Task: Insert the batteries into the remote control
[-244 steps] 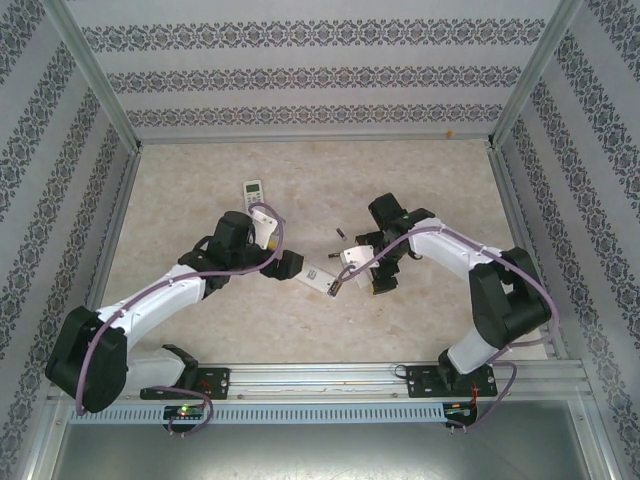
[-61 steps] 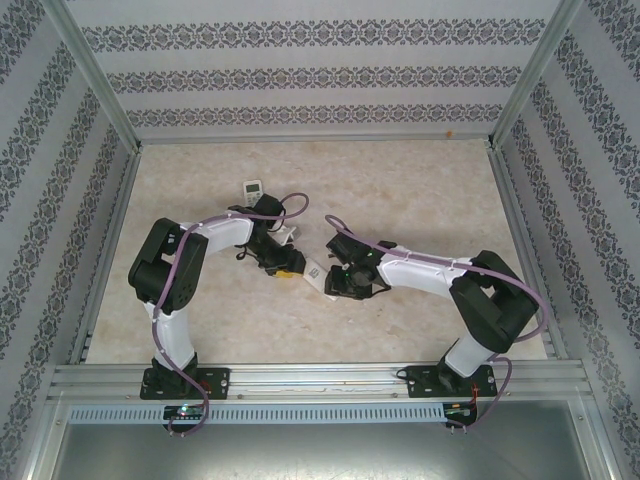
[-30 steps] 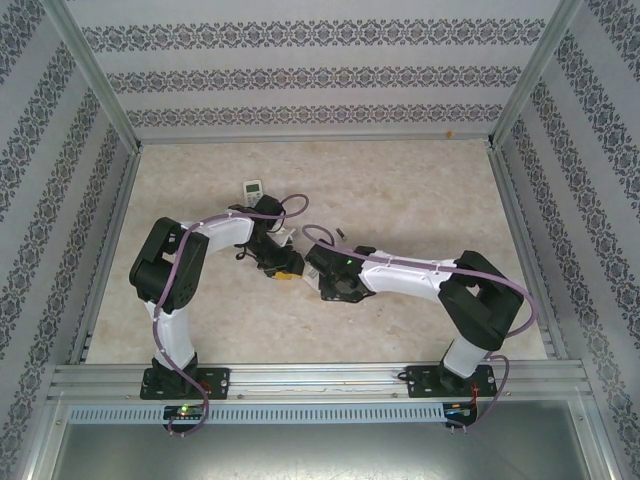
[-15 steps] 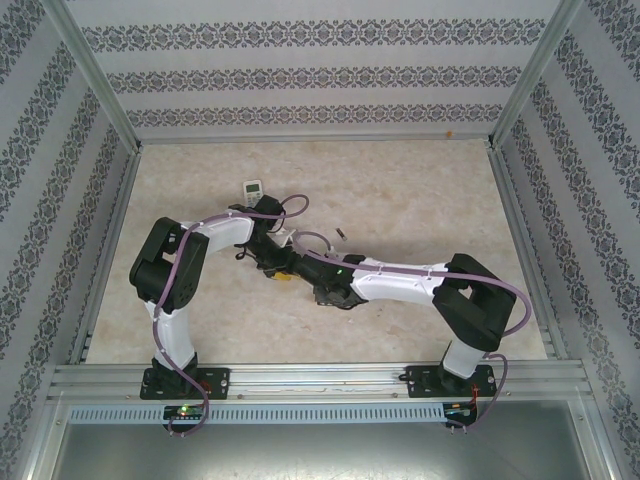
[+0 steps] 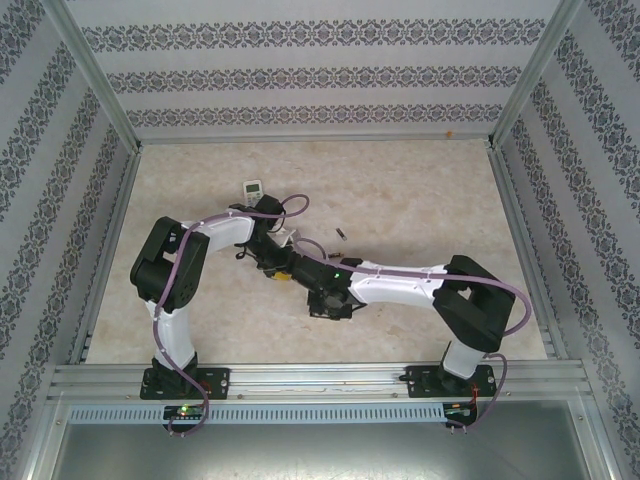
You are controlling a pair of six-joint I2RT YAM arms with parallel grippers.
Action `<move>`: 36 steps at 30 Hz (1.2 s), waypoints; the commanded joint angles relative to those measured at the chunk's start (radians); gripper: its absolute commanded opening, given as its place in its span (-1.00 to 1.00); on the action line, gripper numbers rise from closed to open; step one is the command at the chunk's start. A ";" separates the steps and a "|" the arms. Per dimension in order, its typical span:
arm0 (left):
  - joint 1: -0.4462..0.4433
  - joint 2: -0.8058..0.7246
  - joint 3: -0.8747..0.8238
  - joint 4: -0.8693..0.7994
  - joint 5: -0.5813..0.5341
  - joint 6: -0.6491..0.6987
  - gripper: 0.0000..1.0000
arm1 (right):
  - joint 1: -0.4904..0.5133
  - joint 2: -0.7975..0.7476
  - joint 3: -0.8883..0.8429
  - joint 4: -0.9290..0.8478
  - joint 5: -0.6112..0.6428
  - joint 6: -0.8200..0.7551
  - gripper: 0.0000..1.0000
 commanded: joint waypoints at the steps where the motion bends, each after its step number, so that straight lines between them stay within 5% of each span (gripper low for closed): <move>1: 0.001 0.008 0.007 -0.046 0.003 0.021 -0.17 | -0.029 0.134 -0.047 -0.134 -0.131 -0.055 -0.57; 8: 0.001 -0.034 -0.012 -0.020 -0.021 -0.010 -0.12 | -0.097 0.071 -0.003 -0.146 -0.066 -0.161 -0.43; 21: 0.005 -0.224 -0.011 -0.016 -0.179 -0.117 0.59 | -0.298 0.101 0.087 -0.181 0.011 -0.363 -0.44; 26: 0.004 -0.191 -0.014 -0.027 -0.166 -0.126 0.61 | -0.297 0.073 0.100 -0.155 -0.046 -0.396 -0.40; 31: 0.003 -0.162 -0.038 -0.025 -0.039 -0.114 0.61 | -0.319 -0.028 0.099 -0.145 -0.093 -0.401 -0.25; 36: 0.004 -0.161 -0.078 -0.023 -0.059 -0.109 0.54 | -0.397 -0.119 0.064 -0.110 -0.089 -0.474 -0.10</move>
